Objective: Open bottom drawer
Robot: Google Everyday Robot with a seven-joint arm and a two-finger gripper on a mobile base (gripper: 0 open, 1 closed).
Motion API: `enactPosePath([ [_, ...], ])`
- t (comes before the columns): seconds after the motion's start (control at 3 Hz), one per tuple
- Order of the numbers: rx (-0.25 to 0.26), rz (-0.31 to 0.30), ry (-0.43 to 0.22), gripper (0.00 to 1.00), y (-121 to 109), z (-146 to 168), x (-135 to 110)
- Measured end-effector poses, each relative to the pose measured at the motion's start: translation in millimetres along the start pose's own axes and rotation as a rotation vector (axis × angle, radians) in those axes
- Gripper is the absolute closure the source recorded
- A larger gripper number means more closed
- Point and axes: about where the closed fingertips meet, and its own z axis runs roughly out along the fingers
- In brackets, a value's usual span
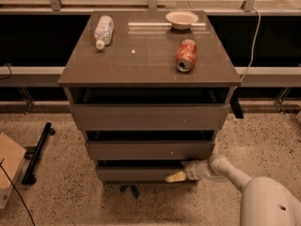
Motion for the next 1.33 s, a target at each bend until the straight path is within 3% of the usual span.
enactPosePath([
  [0.67,-0.023,-0.012,0.077,0.66,21,-3,27],
  [1.0,-0.023,-0.013,0.081,0.63,22,-5,29],
  [1.33,-0.047,-0.01,0.113,0.4,43,-10,42],
])
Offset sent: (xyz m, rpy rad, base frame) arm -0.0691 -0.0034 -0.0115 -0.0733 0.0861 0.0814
